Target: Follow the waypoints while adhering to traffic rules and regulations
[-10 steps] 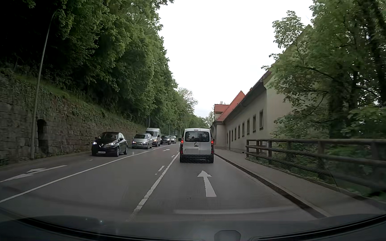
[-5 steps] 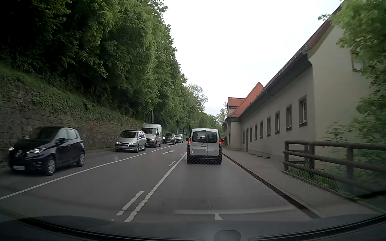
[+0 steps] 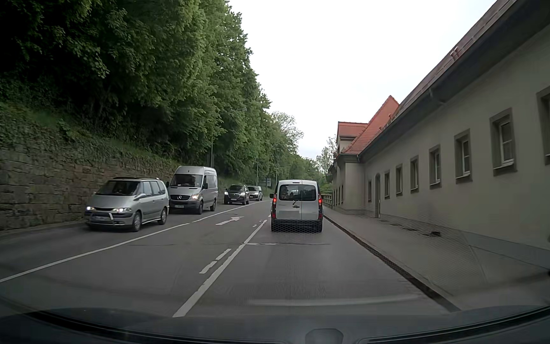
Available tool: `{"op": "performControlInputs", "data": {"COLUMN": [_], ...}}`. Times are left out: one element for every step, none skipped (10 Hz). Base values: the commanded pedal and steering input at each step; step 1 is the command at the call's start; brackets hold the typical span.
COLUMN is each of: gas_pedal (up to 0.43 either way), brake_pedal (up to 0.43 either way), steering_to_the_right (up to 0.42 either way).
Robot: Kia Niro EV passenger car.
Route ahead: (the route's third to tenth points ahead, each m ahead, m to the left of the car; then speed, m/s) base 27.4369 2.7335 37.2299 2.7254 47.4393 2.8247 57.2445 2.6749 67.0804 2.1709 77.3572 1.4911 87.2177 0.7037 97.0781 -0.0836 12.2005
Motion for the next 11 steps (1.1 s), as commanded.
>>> {"op": "performControlInputs", "data": {"gas_pedal": [0.11, 0.098, 0.079, 0.079, 0.079, 0.079, 0.079, 0.079, 0.079, 0.079, 0.079], "brake_pedal": [0.0, 0.0, 0.0, 0.0, 0.0, 0.0, 0.0, 0.0, 0.0, 0.0, 0.0], "steering_to_the_right": [-0.005, -0.005, -0.005, -0.004, -0.003, -0.002, -0.002, -0.002, -0.002, -0.002, -0.001]}}
